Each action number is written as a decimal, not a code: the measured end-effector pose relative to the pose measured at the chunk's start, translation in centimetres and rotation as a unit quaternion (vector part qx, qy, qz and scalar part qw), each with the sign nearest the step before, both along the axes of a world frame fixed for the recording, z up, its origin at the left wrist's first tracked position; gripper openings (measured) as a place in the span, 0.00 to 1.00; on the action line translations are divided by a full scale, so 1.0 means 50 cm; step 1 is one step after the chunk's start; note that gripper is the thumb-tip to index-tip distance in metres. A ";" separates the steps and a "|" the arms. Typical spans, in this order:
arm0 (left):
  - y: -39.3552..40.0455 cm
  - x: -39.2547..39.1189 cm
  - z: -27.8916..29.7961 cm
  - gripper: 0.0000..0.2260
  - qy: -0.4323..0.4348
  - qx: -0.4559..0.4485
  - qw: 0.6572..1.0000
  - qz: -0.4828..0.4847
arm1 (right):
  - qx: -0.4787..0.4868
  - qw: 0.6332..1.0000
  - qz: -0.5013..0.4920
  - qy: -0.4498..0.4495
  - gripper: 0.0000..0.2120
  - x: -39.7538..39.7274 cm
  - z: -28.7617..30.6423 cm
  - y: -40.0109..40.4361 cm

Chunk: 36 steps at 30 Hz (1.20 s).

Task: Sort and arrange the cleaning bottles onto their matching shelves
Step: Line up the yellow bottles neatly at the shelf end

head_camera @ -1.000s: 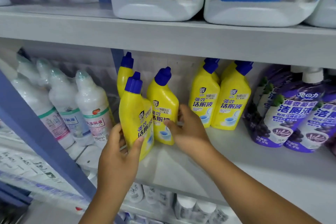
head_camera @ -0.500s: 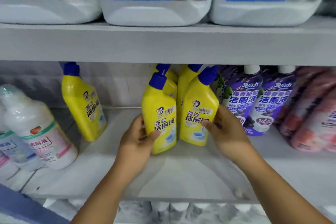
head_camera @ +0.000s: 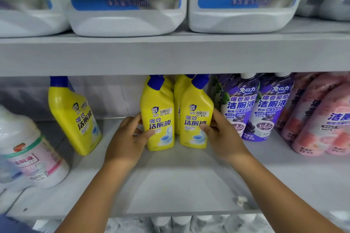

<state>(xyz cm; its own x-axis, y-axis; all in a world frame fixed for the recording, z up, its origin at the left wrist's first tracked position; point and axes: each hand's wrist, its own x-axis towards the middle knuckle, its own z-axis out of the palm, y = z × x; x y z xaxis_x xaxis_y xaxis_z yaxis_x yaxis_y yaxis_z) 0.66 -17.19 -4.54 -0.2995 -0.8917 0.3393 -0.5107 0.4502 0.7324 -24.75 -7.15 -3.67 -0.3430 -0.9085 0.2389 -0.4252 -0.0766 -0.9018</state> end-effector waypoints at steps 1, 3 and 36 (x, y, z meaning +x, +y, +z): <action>0.000 0.008 0.000 0.19 -0.014 -0.032 0.999 0.017 | -0.001 1.000 -0.007 0.006 0.14 0.002 -0.002 -0.002; 0.002 0.034 0.005 0.19 -0.013 -0.120 0.990 0.070 | -0.003 1.000 -0.019 0.019 0.14 0.005 -0.003 -0.003; 0.118 0.017 0.016 0.19 0.267 0.168 0.945 -0.082 | 0.003 1.000 0.006 0.024 0.13 0.013 -0.021 -0.027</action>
